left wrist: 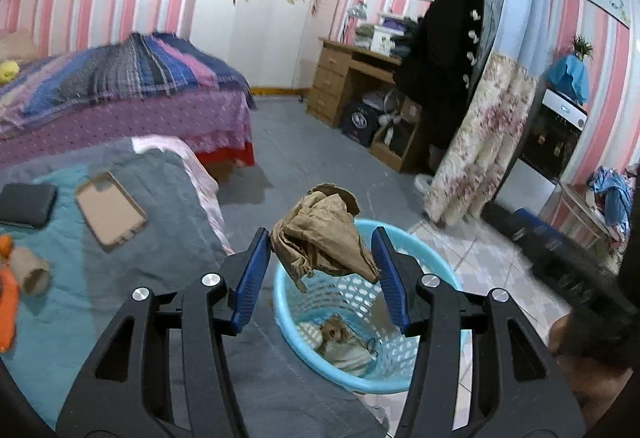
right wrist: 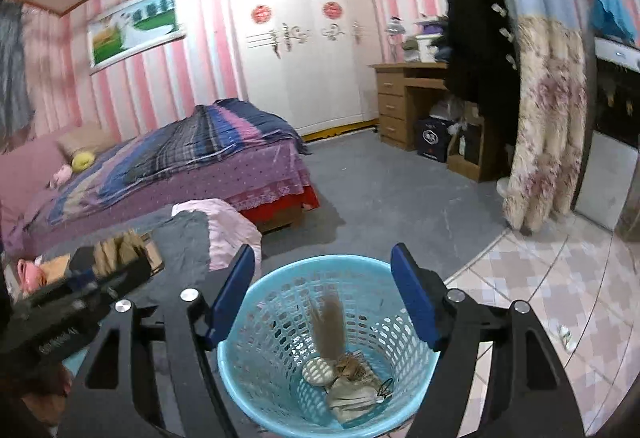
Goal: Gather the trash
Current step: 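Carry the cloth and cup to the blue basket and open both grippers over it, then move both grippers back over the blanket toward the remaining trash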
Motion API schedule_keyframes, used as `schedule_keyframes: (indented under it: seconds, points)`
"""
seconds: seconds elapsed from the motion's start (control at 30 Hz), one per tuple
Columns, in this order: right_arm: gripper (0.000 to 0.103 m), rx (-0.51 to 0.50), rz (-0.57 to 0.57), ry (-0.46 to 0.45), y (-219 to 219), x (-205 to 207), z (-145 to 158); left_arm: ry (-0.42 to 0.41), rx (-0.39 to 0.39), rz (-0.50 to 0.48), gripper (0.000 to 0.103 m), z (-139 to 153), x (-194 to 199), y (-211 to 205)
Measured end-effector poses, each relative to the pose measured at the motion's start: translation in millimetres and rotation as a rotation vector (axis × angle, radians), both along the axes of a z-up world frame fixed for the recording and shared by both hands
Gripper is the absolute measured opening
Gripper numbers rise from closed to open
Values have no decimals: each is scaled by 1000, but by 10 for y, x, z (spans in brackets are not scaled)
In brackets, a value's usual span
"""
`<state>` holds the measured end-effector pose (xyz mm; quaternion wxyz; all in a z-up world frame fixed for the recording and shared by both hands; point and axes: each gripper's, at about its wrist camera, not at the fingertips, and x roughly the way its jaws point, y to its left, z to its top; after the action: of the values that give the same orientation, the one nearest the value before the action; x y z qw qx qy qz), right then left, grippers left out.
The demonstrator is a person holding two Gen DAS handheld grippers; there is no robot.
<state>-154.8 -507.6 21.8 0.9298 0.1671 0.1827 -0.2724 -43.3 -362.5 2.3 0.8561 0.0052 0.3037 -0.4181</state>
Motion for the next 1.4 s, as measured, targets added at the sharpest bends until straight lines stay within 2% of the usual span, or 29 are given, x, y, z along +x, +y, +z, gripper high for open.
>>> schedule_keyframes:
  seconds: [0.07,0.1,0.13,0.17,0.23,0.3,0.4,0.5,0.73,0.87,0.93,1.03,1.2,1.4]
  points:
    - [70,3,-37,-23,-58,-79,9,2,6,-17,54,-49,1,-58]
    - [70,-3,-55,-29,-70,-104,7,-11,14,-25,60,-57,-12,-87]
    - [70,-10,-82,-40,-78,-138,17,-25,21,-30,76,-67,-24,-103]
    - [70,-9,-90,-48,-89,-159,23,-36,16,-17,86,-65,-24,-82]
    - [70,7,-89,-68,-127,-200,21,-19,-14,-2,91,-51,14,-33]
    - [70,13,-79,-73,-140,-197,6,-3,-27,4,91,-33,50,41]
    - [70,17,-49,-78,-161,-176,3,-25,-17,40,91,19,85,257]
    - [70,16,-6,-80,-109,-127,9,-45,-1,112,91,66,168,627]
    - [70,36,188,-83,344,201,14,-116,59,374,93,150,438,1901]
    - [70,33,292,-72,671,411,10,-88,49,498,93,84,617,2526]
    - [70,32,340,-58,899,524,-19,-68,70,551,93,-10,689,2788]
    - [70,33,402,-31,1195,673,-66,-19,59,589,93,-93,773,3037]
    - [72,-8,501,21,1737,927,-55,-35,62,625,93,-96,777,3289]
    - [74,-29,586,29,2162,1173,108,26,-5,682,93,-174,834,3661]
